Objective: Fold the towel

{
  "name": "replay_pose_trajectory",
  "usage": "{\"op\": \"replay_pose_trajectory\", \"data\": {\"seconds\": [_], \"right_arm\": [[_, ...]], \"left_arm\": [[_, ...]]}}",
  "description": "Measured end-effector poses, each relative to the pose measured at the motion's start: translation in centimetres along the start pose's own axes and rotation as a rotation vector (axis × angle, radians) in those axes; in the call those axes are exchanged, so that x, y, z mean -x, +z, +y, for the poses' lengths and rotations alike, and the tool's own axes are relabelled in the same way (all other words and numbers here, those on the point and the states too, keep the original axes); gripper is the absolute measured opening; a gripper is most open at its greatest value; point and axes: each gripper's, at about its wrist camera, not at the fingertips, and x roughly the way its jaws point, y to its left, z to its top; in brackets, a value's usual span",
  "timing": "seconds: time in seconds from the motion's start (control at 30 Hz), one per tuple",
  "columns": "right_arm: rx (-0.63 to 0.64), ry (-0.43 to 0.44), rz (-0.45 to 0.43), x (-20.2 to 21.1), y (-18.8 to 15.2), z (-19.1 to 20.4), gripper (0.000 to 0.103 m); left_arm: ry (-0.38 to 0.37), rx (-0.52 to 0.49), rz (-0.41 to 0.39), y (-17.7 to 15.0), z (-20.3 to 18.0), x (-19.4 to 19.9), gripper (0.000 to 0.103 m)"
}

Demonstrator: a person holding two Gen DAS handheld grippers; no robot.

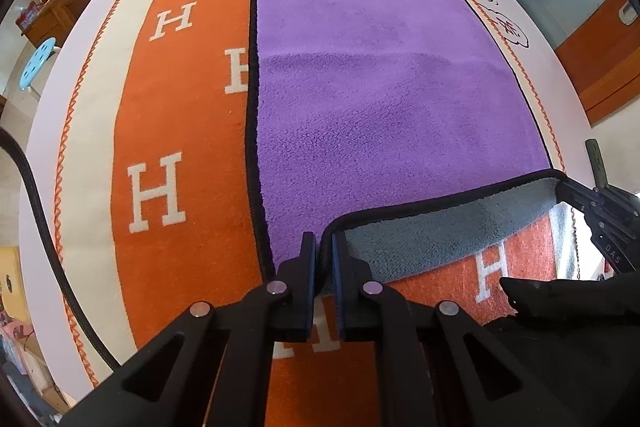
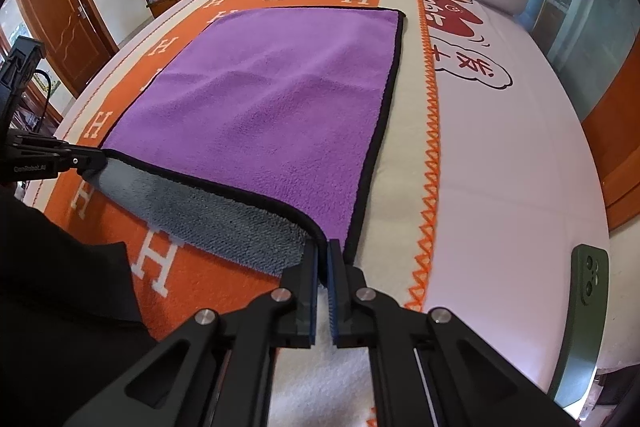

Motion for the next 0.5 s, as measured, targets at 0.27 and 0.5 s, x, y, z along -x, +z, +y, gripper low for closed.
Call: {"op": "replay_pose_trajectory", "data": {"seconds": [0.27, 0.5], "right_arm": [[0.011, 0.003, 0.004, -0.2, 0.9, -0.2, 0.003], [-0.01, 0.032, 0.015, 0.9, 2.5, -0.6, 0.003]], "left_arm": [[0.014, 0.008, -0.004, 0.2, -0.2, -0.1, 0.005], [0.028, -0.028, -0.004, 1.1, -0.8, 1.2, 0.004]]}}
